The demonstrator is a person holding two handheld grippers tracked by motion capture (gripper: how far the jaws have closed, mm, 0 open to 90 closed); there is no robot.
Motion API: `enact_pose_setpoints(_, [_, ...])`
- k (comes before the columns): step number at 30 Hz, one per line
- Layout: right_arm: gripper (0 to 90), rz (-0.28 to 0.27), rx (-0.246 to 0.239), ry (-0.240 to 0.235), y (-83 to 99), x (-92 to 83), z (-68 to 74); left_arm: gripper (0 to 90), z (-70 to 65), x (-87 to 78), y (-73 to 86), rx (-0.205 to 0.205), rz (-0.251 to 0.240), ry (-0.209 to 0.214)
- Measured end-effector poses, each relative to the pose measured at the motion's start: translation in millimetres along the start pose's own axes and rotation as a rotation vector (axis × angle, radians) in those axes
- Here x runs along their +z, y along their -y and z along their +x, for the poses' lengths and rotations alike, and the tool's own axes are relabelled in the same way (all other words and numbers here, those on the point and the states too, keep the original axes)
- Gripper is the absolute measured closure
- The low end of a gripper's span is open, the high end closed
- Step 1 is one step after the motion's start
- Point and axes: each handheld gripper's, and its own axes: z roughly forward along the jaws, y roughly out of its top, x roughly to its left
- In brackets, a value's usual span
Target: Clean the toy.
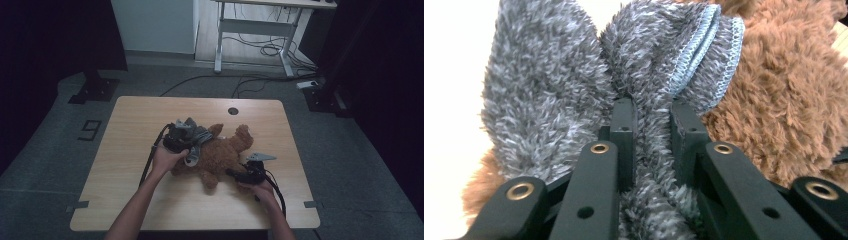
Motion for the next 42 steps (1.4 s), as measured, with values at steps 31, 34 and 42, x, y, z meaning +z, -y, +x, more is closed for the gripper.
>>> enact_pose_setpoints(31, [13.7, -0.258, 0.099, 0.095, -35.2, -49.8, 0.6, 76.8, -37.5, -22.8, 61.3, 0.064, -0.145, 0.011])
enact_pose_setpoints(34, [25.3, -0.27, 0.112, 0.091, -36.1, -43.9, 1.0, 76.8, -37.8, -24.1, 63.4, 0.059, -0.149, 0.019])
enact_pose_setpoints(42, [54.8, -0.219, 0.076, 0.065, -25.4, -40.3, 4.9, 76.5, -39.6, -28.4, 69.7, 0.041, -0.159, 0.057])
